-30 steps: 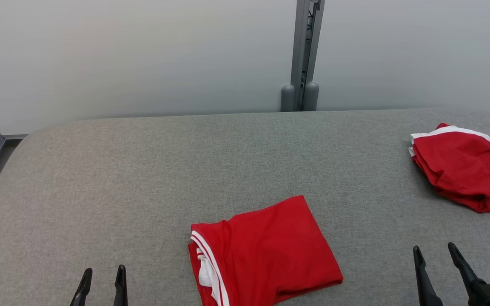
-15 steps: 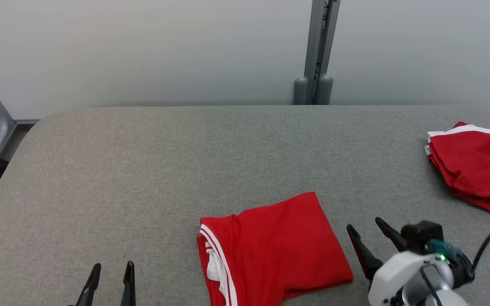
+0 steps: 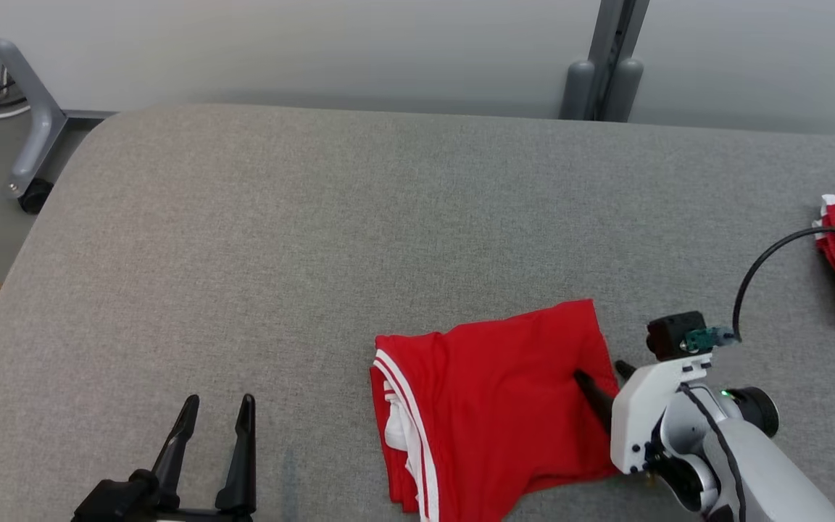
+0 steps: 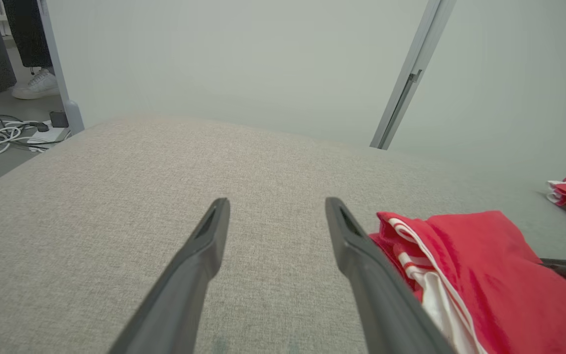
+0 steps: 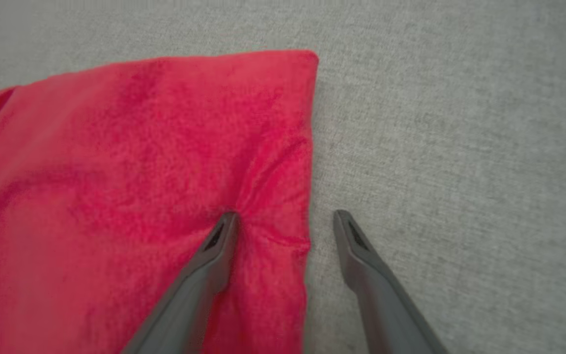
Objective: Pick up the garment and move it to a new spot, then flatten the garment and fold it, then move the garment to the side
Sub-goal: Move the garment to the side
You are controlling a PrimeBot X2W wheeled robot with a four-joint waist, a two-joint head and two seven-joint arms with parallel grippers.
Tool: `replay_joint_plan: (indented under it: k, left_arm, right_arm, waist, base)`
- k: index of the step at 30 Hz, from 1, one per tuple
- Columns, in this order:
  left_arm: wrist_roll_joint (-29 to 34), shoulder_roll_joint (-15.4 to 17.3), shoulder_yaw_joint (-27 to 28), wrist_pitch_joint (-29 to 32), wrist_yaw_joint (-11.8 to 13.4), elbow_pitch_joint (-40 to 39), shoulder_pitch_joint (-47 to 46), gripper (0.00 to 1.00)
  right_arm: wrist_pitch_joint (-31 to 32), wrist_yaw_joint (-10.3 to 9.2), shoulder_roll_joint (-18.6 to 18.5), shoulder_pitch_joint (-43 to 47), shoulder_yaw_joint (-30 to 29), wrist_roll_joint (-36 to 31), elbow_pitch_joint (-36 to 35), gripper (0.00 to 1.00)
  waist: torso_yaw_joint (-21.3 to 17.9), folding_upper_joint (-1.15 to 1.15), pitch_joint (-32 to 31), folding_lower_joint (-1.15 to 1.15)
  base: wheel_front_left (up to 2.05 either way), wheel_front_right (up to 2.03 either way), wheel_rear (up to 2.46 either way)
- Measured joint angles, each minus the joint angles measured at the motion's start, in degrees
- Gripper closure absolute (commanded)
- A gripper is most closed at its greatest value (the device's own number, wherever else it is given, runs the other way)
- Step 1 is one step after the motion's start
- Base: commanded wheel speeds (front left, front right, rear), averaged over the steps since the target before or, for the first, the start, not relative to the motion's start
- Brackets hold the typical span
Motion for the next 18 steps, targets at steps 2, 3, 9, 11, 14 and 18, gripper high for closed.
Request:
replay_joint_plan:
  k: [2,3,9,11,14,18]
  left_arm:
    - [-0.09,-0.02,0.10,0.00,0.00,-0.23,-0.86,0.00]
    - [-0.08,-0.02,0.32,-0.01,0.04,-0.33,-1.15,0.00]
    - [0.94,-0.01,1.54,-0.01,-0.30,-0.67,-2.83,0.00]
    - [1.33,-0.01,1.79,-0.01,-0.37,-0.92,-3.53,0.00]
    - [1.93,0.01,2.11,-0.01,-0.64,-1.03,-4.28,0.00]
    - [2.68,-0.01,1.64,0.00,-1.08,-1.08,-5.45,0.00]
  right_arm:
    - [-1.41,0.00,0.42,-1.67,0.29,1.98,0.52,1.00]
    - [-1.91,0.00,0.66,-2.48,0.18,3.04,0.79,1.00]
    - [-3.57,0.02,-4.64,-10.89,-3.03,4.67,0.91,1.00]
    - [-3.57,0.00,-7.91,-13.46,-5.15,4.54,0.35,1.00]
    - [-3.14,0.00,-11.38,-16.58,-8.49,4.24,-1.29,1.00]
    - [-0.69,0.00,-14.77,-19.96,-12.93,3.47,-4.20,1.00]
  waist:
    - [0.33,0.00,1.20,0.00]
    - [0.36,0.00,1.78,0.00]
    - [-1.66,0.00,4.62,0.00]
    - [-2.73,0.00,5.52,0.00]
    - [-4.61,0.00,6.70,0.00]
    - [-7.10,0.00,8.27,0.00]
  base:
    - [0.00,0.00,0.00]
    - [0.00,0.00,0.00]
    - [0.00,0.00,0.00]
    - [0.00,0.00,0.00]
    - [0.00,0.00,0.00]
    - [0.00,0.00,0.00]
